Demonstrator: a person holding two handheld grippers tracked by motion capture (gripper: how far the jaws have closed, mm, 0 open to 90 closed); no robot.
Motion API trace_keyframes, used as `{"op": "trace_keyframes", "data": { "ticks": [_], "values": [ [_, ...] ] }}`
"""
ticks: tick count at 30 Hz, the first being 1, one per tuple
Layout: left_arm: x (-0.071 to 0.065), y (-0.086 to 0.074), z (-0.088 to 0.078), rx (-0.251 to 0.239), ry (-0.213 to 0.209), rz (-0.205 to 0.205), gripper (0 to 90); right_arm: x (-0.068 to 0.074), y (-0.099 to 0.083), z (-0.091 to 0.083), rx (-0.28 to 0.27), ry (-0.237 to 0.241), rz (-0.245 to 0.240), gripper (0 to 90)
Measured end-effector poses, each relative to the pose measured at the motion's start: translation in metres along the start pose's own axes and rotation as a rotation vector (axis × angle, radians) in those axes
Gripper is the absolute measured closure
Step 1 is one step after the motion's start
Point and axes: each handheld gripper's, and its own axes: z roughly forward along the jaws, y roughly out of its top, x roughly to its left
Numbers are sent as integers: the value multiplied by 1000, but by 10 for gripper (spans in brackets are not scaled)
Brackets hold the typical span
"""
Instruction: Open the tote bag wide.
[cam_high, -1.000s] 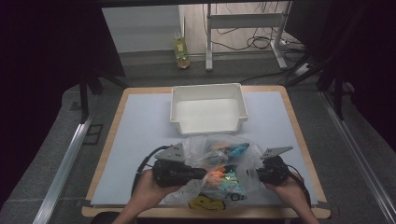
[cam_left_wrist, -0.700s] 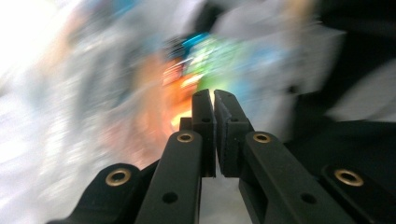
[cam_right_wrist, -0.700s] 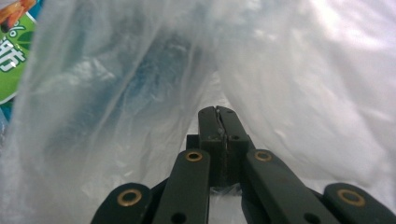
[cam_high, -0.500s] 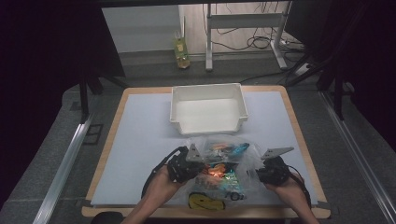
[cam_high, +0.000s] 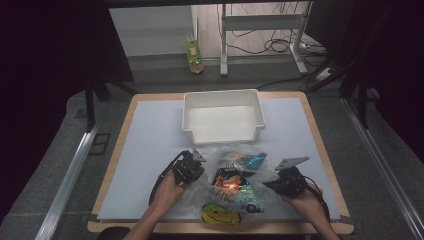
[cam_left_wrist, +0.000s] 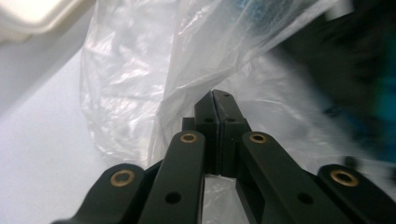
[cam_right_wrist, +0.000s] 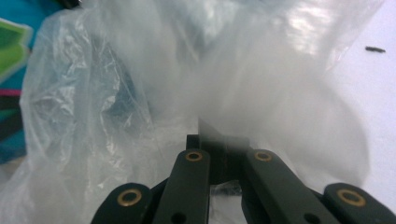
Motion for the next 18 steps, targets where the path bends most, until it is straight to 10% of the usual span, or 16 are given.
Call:
{"op": "trace_keyframes", "data": {
  "ticks": [18],
  "values": [
    [29, -18, -5, 37, 126, -47, 895, -29, -16, -18, 13, -158, 84, 897]
  ]
}}
